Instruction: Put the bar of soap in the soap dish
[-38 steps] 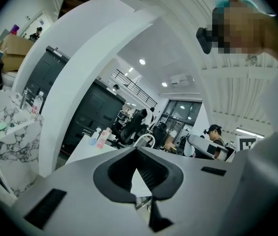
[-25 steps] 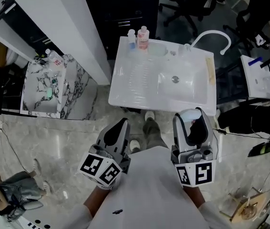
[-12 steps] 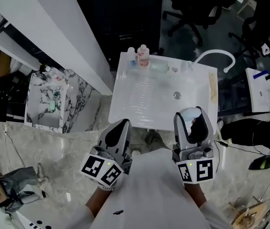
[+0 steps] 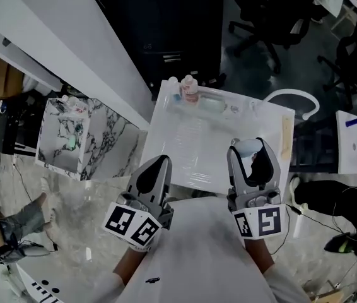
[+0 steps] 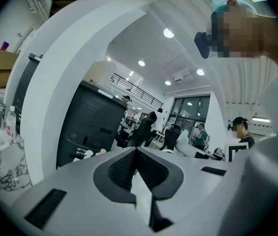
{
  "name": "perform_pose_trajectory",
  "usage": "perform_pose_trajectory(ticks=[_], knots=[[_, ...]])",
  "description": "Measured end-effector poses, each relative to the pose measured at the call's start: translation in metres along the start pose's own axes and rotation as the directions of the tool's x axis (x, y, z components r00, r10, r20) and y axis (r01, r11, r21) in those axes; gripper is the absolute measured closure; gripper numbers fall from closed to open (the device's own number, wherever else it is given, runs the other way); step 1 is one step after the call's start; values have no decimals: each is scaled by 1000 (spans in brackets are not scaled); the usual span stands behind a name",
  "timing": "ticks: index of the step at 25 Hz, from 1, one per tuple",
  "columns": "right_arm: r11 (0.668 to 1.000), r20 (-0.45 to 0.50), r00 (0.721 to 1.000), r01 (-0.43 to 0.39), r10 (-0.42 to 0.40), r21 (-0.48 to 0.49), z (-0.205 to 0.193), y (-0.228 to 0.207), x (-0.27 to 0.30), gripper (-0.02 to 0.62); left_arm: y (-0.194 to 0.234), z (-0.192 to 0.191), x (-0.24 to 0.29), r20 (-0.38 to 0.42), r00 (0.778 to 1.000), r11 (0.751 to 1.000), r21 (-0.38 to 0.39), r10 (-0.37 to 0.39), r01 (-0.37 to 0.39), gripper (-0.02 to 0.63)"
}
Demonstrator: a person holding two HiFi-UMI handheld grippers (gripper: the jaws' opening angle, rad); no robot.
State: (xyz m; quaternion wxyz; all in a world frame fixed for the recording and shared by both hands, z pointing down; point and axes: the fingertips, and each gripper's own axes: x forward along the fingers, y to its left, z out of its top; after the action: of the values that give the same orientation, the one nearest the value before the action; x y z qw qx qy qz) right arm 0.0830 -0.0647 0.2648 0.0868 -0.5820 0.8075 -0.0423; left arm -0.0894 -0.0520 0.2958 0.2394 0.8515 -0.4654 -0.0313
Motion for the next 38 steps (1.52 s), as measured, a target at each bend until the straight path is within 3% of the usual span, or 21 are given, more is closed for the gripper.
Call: perform_pose_trajectory(ticks=[4,11,19,38], knots=[[999,-39,998,-41,42,18,-16,-22,22,324,1,-3,25,12,999,999,-24,39,-39,606],[998,-90,994,-63,65,26,-30,-40,46,324,1,-16,56,-36,999,998,-44,41,-43,606],[999,-119,992,-25,30,44,-38,-52,57,324,6,-21,82,-87,996,998,-59,4,-10,606],[1000,-139,990,3,0,23,-66,-64,80,324,14,-27,96,-115,993,998,-67,-5,-3,606]])
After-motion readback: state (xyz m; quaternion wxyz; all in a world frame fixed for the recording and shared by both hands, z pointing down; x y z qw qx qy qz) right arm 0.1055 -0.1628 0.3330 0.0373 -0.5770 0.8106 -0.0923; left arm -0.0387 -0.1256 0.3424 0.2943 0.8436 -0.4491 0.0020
